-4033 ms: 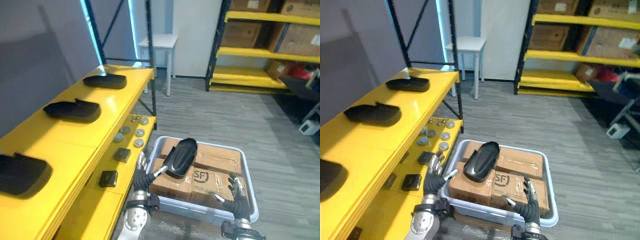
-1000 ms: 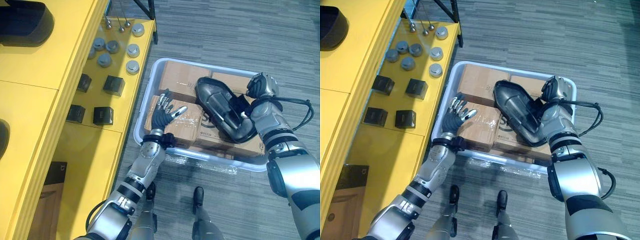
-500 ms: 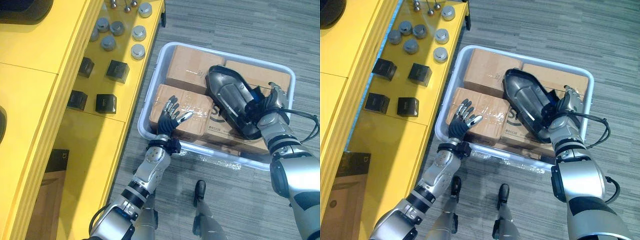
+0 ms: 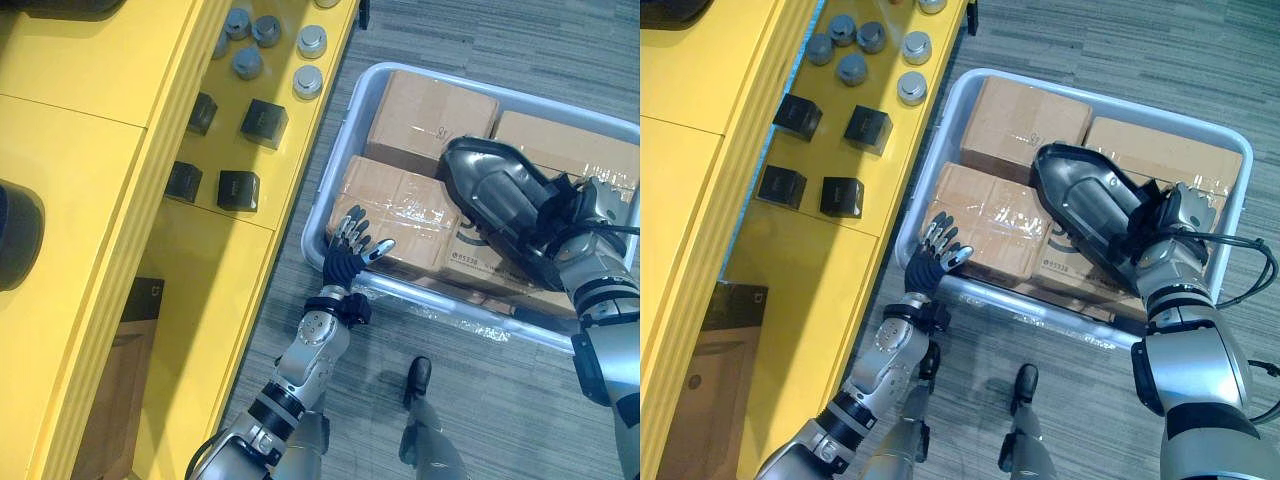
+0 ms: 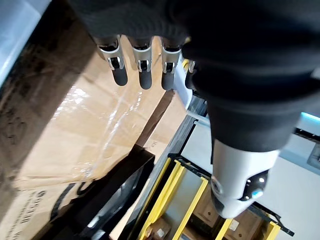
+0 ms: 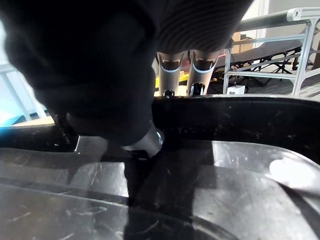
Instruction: Walk over and take plastic housings, then place them on the shelf
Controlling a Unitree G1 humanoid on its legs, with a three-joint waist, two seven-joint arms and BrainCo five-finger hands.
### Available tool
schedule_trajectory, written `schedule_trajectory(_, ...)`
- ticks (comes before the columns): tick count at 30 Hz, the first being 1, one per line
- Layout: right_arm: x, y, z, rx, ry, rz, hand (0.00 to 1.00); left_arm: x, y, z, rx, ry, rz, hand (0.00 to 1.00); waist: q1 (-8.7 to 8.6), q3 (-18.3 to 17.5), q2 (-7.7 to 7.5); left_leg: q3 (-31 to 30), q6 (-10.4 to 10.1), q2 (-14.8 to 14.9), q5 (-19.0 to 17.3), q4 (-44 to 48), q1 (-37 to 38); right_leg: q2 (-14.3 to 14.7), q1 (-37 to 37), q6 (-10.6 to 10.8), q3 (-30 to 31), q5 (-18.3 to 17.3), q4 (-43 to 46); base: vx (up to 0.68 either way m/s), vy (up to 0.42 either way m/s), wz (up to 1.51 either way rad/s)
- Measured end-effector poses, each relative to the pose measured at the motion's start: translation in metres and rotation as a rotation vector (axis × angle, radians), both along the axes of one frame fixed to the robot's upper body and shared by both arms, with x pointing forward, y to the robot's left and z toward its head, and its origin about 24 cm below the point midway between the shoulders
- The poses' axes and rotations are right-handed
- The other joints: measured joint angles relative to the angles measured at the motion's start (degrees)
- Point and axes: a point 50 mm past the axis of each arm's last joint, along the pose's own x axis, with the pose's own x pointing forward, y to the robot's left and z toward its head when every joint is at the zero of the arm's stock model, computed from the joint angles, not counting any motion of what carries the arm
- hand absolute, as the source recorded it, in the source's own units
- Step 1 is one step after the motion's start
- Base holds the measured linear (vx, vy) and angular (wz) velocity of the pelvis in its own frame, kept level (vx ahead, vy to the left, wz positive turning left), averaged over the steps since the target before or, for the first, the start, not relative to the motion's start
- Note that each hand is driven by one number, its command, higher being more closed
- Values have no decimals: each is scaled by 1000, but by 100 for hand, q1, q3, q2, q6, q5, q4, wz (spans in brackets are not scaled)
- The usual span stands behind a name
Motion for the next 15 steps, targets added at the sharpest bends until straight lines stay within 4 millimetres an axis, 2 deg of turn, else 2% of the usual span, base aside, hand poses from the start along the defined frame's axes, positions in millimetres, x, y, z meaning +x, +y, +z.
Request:
schedule_trajectory(3, 2, 6, -13, 30, 2, 21, 100, -2, 2, -1, -7, 2, 1, 0, -29, 0, 2, 8, 0, -7, -1, 0, 158, -8, 159, -2, 2, -15, -1, 66, -4, 1)
schedule_trajectory(5, 4, 14, -24, 33, 4, 48, 100, -11, 6, -1, -35, -14, -3, 0, -63, 0, 3, 11, -3, -11, -6, -4, 275, -15, 273, -10, 2, -44, -2, 59, -20, 1)
schedule_trajectory(8, 2, 22, -44, 53, 2, 84, 100, -37, 19, -16, -71, -5, -8, 0, -86, -4, 10, 26, -17, 3, -21, -45, 584, -8, 549, -18, 15, -79, -7, 53, -31, -2)
schedule_trajectory(11, -5, 23, -61, 25, 12, 89, 100, -73, 32, -53, -82, 105, -3, 0, -68, -161, 59, 36, -39, 13, -75, -92, 898, -1, 866, 12, 12, -141, -31, 53, -26, 3)
schedule_trajectory(12, -5, 25, -65, 19, 17, 96, 100, -80, 34, -61, -82, 132, -1, 0, -70, -211, 58, 39, -46, 18, -92, -92, 942, 5, 919, 18, 11, -146, -59, 45, -23, -2)
schedule_trajectory(14, -10, 32, -85, 43, 33, 112, 100, -103, 44, -92, -33, 237, -4, 0, -25, -411, 64, 72, -42, 41, -143, -93, 1150, 36, 1174, 20, 41, -146, -188, 57, -29, -3)
schedule_trajectory(15, -11, 34, -90, 45, 39, 117, 100, -107, 45, -98, -22, 259, -6, 0, -15, -476, 60, 80, -45, 51, -161, -94, 1185, 46, 1218, 24, 50, -149, -218, 52, -27, -6)
